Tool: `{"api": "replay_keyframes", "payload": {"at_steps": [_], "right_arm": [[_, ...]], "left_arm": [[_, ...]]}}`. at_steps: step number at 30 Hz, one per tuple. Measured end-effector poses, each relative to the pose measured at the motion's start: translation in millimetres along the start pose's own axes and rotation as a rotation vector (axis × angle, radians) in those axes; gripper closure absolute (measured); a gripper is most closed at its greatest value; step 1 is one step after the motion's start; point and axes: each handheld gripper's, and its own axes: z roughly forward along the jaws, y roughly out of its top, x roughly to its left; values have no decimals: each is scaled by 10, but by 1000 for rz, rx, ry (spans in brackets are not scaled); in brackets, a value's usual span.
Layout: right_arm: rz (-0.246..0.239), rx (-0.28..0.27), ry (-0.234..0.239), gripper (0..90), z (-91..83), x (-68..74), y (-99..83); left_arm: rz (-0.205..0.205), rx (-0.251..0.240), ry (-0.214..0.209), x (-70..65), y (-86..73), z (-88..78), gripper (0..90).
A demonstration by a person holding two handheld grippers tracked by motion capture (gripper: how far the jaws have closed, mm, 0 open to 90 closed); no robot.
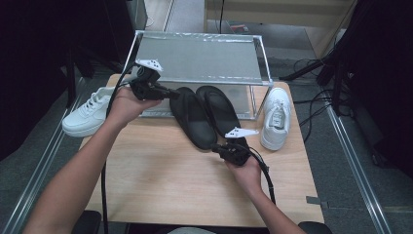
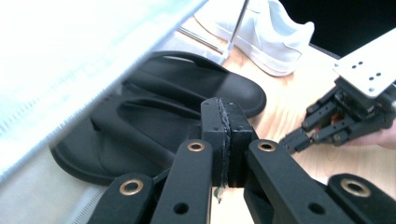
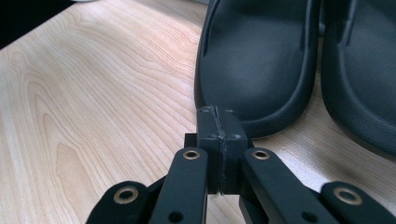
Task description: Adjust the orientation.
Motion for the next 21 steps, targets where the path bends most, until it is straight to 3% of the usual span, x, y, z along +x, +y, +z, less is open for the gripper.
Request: {"api": "replay_keyframes", "payload": {"at_steps": [9, 11, 18, 21], "right_arm": [[4, 19, -2, 900, 80, -39, -13], [-2, 21, -3, 900, 89, -55, -15], [-11, 48, -18, 900, 131, -77, -22], [-15, 59, -24, 900, 173, -92, -29]], "left_arm": [[4, 19, 37, 183, 253, 71, 900], [12, 30, 50, 223, 265, 92, 900], [-26, 47, 65, 392, 234, 189, 900], [-27, 38, 44, 427, 222, 196, 900]]}}
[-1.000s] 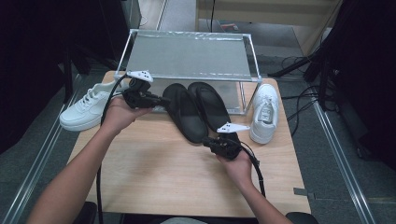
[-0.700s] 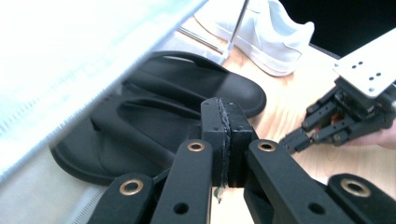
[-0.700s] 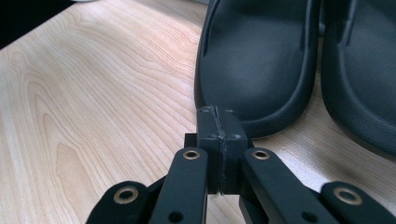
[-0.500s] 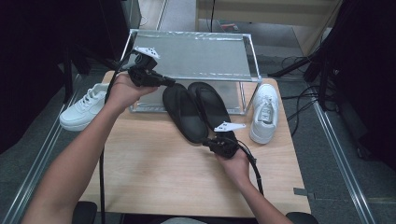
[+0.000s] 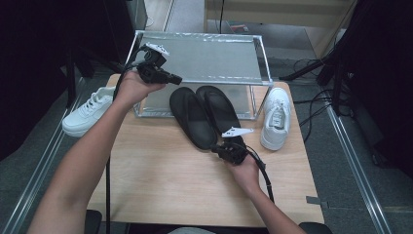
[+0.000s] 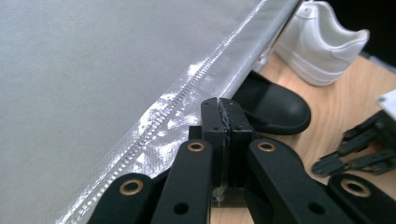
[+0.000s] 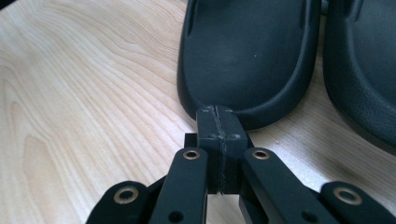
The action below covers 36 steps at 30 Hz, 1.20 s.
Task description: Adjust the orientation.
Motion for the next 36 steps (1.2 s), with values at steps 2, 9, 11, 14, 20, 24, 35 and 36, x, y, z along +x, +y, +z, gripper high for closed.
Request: {"api": "replay_keyframes", "payload": {"at_steps": [2, 9, 11, 14, 20, 24, 35, 36], "right_arm": [[2, 9, -5, 900, 34, -9, 6], [8, 11, -4, 900, 75, -21, 5], [7, 11, -5, 900, 76, -20, 5], [12, 12, 1, 900, 78, -28, 8], [7, 12, -2, 900, 127, -10, 45], [13, 7, 3, 900, 173, 6, 72], [31, -5, 8, 900, 280, 27, 165], [27, -10, 10, 900, 291, 30, 176]], "left_arm": [[8, -1, 2, 0, 2, -5, 900], [-14, -13, 25, 87, 62, -46, 900], [-16, 5, 43, 124, 74, -30, 900], [-27, 4, 47, 172, 63, -3, 900], [-26, 3, 54, 155, 53, 1, 900], [-22, 4, 46, 139, 44, -1, 900], [-14, 3, 51, 130, 43, 3, 900], [-17, 2, 47, 137, 41, 1, 900]]}}
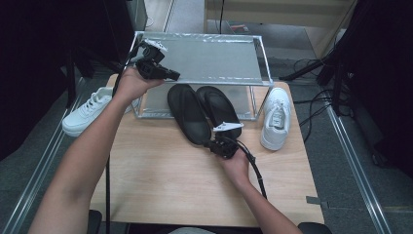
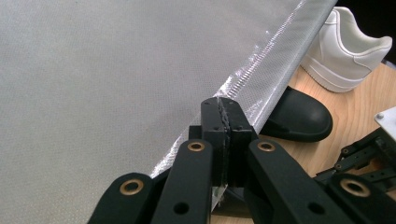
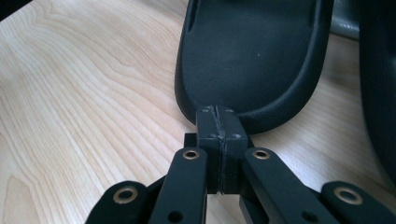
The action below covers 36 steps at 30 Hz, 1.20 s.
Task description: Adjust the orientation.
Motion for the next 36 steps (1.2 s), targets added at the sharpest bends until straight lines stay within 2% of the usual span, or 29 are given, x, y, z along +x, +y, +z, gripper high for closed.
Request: {"api": "replay_keyframes", "payload": {"at_steps": [15, 36], "right_arm": [[-6, -49, 3, 900, 157, 59, 261], [1, -47, -18, 900, 475, 85, 511]], "left_arm": [[-8, -7, -9, 22, -12, 6, 900], [-11, -14, -8, 25, -25, 7, 900]]}}
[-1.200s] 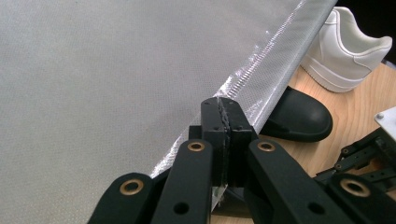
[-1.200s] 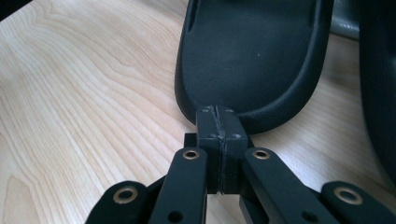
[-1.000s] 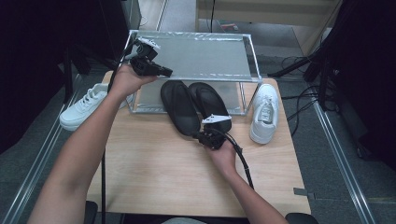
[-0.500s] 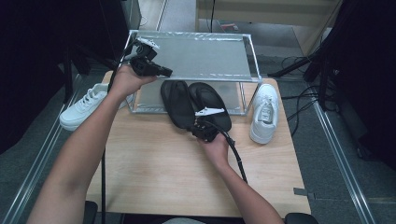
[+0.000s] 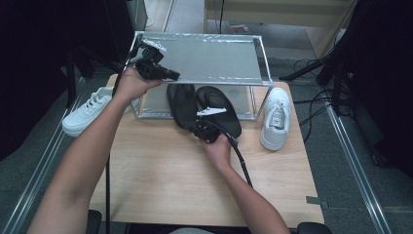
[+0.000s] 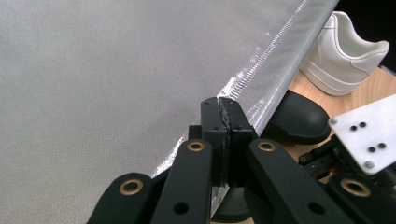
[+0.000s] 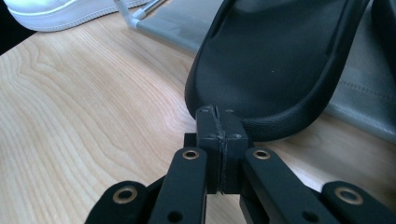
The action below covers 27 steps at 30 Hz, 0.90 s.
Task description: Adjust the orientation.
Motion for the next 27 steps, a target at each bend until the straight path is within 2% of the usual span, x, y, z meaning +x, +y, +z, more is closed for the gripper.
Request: {"api": "replay_keyframes", "payload": {"at_steps": [6, 16, 27], "right_arm": [[0, -3, -13, 900, 91, 13, 61], [35, -9, -18, 900, 279, 27, 178], [27, -8, -19, 900, 418, 45, 259]], "left_arm": [[-1, -1, -1, 2, -1, 1, 900], [-5, -4, -2, 6, -3, 3, 900], [-13, -11, -3, 15, -15, 7, 900]]}}
